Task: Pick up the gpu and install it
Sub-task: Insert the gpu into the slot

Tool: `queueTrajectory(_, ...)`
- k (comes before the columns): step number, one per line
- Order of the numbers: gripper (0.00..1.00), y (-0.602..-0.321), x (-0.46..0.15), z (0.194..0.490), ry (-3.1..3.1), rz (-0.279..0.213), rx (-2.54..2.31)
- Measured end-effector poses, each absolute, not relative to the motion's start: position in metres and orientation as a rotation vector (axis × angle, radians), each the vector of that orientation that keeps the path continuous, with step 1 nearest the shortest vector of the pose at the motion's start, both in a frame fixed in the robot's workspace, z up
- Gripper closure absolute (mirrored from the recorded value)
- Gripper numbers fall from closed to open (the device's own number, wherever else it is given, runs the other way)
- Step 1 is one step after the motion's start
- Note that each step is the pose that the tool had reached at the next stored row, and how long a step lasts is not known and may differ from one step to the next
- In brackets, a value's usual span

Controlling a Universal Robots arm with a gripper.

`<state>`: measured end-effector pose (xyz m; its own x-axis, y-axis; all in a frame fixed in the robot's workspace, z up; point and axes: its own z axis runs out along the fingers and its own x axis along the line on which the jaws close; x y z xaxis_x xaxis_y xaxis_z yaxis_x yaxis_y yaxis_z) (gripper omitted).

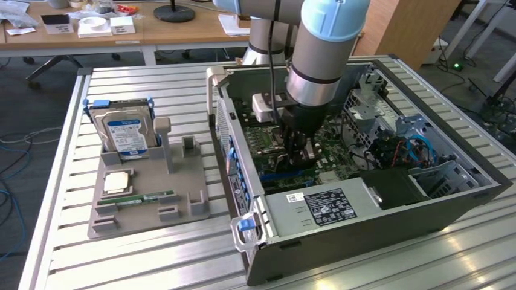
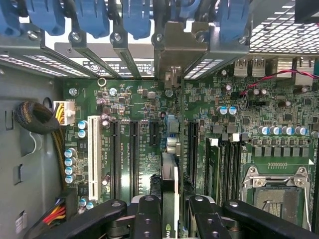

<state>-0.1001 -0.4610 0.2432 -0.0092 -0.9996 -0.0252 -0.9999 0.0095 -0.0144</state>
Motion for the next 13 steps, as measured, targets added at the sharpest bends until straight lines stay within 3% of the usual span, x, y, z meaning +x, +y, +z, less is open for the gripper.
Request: queueTrajectory(13, 0.74, -0.4624, -0.1001, 0.2422, 2.213, 0.011, -2.19)
